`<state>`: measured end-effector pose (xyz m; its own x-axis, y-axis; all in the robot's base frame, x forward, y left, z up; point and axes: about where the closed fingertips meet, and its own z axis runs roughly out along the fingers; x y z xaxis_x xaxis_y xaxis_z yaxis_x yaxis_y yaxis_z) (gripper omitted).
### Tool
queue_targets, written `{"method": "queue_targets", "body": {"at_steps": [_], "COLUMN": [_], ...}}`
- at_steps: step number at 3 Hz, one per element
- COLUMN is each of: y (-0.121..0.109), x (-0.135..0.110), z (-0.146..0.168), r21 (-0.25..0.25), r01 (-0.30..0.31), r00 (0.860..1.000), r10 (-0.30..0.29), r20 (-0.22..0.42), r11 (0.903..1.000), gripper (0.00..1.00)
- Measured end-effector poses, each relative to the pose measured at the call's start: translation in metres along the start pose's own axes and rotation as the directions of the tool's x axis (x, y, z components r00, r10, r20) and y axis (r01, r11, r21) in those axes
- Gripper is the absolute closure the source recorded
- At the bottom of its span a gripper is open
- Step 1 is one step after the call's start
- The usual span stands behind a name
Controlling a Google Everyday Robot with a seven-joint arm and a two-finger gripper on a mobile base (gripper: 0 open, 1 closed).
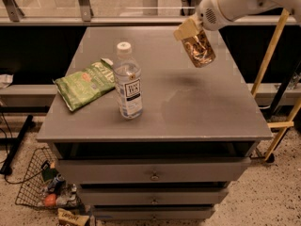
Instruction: Place orange can upright
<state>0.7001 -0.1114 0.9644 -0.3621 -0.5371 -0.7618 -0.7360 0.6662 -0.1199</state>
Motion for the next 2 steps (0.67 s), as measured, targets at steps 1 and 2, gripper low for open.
{"method": "queue_targets", "body": {"at_steps": [1,2], "y": [-0.0052,-0.0138], "x": [0.0126,0.0212], "z": [-0.0108,-0.0206], "r21": [-0.006,0.009], "r01": [-0.014,-0.016], "r00": [0.988,0.946], "r10": [0.015,0.013], "r20": [0.151,0.323], "r11": [0.9999,0.9998], "gripper": [1.00,1.00]}}
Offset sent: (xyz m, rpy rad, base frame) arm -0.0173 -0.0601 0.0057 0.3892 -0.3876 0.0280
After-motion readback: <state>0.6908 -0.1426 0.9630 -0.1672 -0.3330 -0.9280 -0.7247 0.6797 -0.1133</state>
